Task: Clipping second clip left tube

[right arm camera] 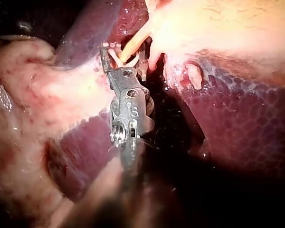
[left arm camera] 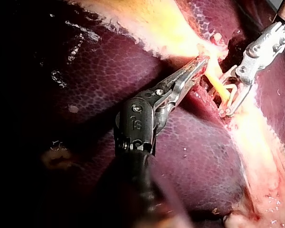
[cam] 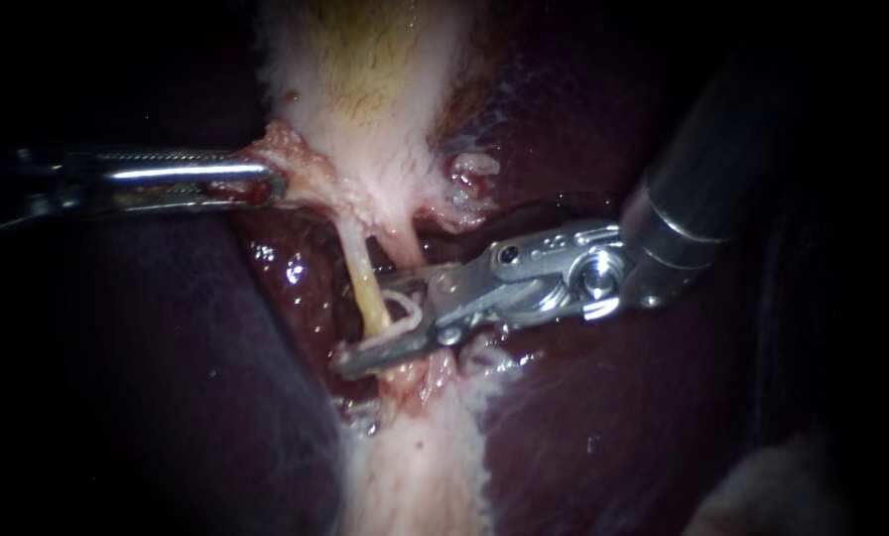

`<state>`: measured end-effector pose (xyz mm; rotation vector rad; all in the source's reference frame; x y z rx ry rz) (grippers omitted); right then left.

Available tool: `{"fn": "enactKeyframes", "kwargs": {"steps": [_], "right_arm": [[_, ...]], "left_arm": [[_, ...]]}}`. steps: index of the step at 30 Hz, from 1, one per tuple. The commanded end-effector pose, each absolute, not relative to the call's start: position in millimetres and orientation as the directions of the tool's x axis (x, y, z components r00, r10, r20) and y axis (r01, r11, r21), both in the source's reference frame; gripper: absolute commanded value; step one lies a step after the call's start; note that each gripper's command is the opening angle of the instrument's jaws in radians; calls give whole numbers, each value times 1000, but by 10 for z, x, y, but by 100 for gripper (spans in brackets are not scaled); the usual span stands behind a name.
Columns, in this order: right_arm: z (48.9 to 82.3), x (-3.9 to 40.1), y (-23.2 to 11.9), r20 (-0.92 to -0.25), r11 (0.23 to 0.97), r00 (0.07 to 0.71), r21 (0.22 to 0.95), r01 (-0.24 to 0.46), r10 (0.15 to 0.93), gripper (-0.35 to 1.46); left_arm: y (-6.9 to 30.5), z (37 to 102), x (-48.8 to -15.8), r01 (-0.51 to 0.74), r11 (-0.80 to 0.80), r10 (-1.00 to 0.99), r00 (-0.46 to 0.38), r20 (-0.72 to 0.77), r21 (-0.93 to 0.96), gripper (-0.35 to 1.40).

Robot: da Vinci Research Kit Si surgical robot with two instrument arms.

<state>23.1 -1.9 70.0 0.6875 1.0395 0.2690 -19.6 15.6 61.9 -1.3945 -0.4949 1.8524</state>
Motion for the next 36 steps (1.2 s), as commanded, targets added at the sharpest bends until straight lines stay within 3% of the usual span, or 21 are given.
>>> {"fn": "enactKeyframes", "kwargs": {"steps": [1,5,14,28,36], "right_arm": [[699,232,-19,-697,747,485,653,126,529,50],[695,234,-23,-698,707,458,682,189,551,50],[667,239,-36,-716,686,418,683,251,560,50],[628,244,-62,-734,655,417,673,344,536,48],[627,237,-53,-727,644,417,682,347,546,28]], "left_arm": [[157,620,-197,-333,-642,755,-123,-644,-690,-35],[157,620,-197,-334,-642,755,-123,-644,-690,-35],[157,621,-196,-332,-643,755,-124,-644,-690,-35],[157,622,-194,-331,-643,755,-124,-644,-690,-35],[158,622,-194,-331,-643,755,-124,-644,-690,-35]]}}
